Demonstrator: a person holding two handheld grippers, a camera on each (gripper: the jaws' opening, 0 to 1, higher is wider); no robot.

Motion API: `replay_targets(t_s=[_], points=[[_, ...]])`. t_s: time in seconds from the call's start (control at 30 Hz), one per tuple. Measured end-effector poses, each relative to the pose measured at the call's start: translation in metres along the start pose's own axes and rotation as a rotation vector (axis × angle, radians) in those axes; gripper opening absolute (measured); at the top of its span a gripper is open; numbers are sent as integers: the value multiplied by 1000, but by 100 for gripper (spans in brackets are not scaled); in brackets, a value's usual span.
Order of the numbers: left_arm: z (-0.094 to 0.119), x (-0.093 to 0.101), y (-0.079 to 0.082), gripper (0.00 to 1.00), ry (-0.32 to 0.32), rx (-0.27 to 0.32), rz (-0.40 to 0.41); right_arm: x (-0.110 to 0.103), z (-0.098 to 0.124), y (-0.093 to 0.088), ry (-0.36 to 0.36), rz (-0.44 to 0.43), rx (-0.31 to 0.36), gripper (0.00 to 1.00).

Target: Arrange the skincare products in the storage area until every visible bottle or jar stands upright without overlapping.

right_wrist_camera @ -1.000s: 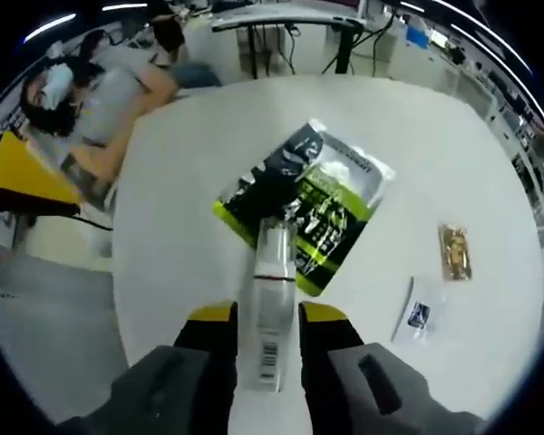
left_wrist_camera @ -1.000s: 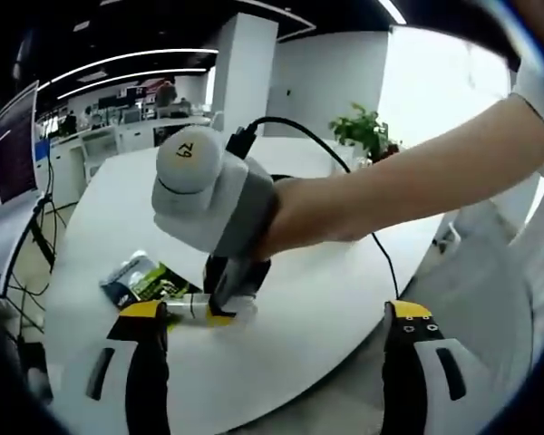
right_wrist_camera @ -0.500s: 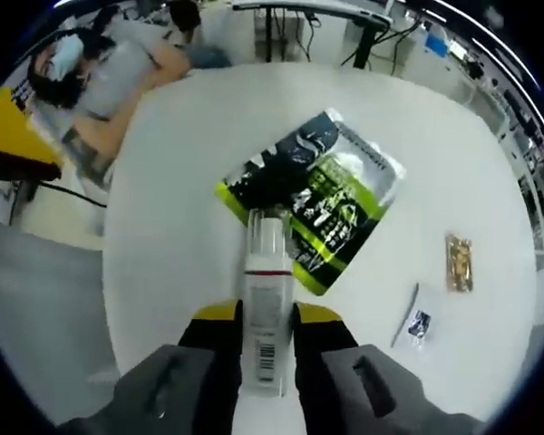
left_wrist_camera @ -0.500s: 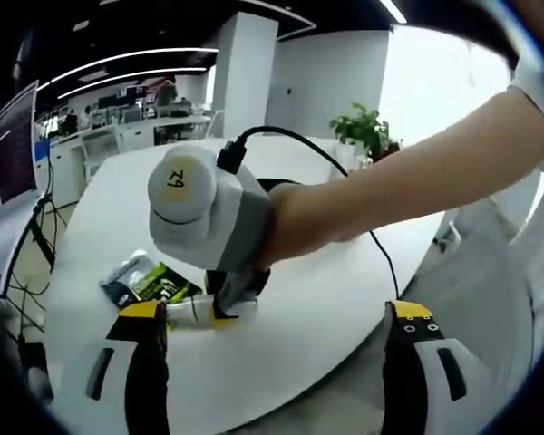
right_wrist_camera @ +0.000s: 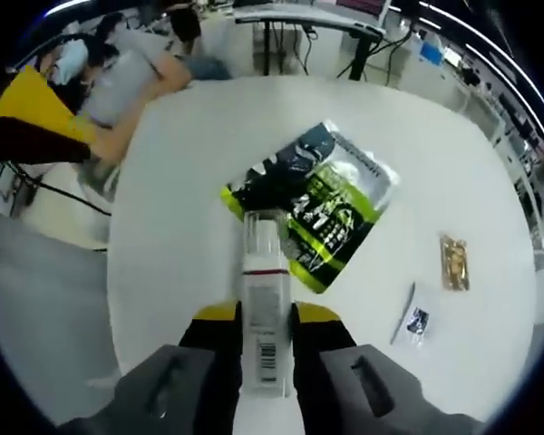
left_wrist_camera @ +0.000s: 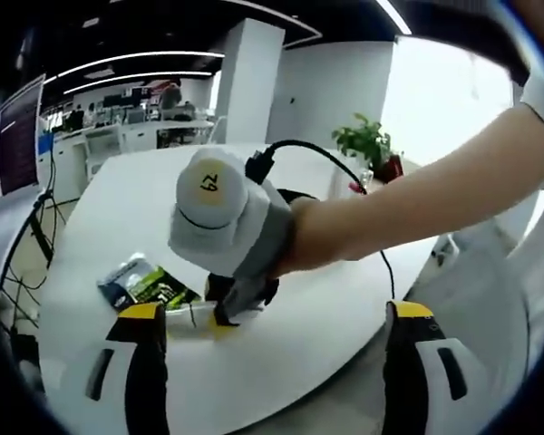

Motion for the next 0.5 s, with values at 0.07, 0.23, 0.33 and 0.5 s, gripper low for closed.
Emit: replay_targets(t_s=[0.07, 0.23, 0.33, 0.5], points=[[0, 1, 0, 92, -2, -1, 3, 1, 9, -1, 11, -42, 52, 20], [0, 2, -1, 91, -6, -4, -1, 10, 21, -7, 25, -92, 122, 20], [0, 2, -1, 91, -8, -5, -2, 17, 23, -10, 27, -117, 158, 20], [0, 3, -1, 90, -17, -7, -6, 15, 34, -22, 35, -176, 214, 20]])
Point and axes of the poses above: the point that each gripper's makers call its tool centre point, and the gripper's own axes: z roughly backward along the fingers, x roughly to its right, y roughly out of its top, the point moved 9 cm from there along z, roughly backward along the fingers, and after that the axes turned 12 degrees about -x, right-handed, at the moved point
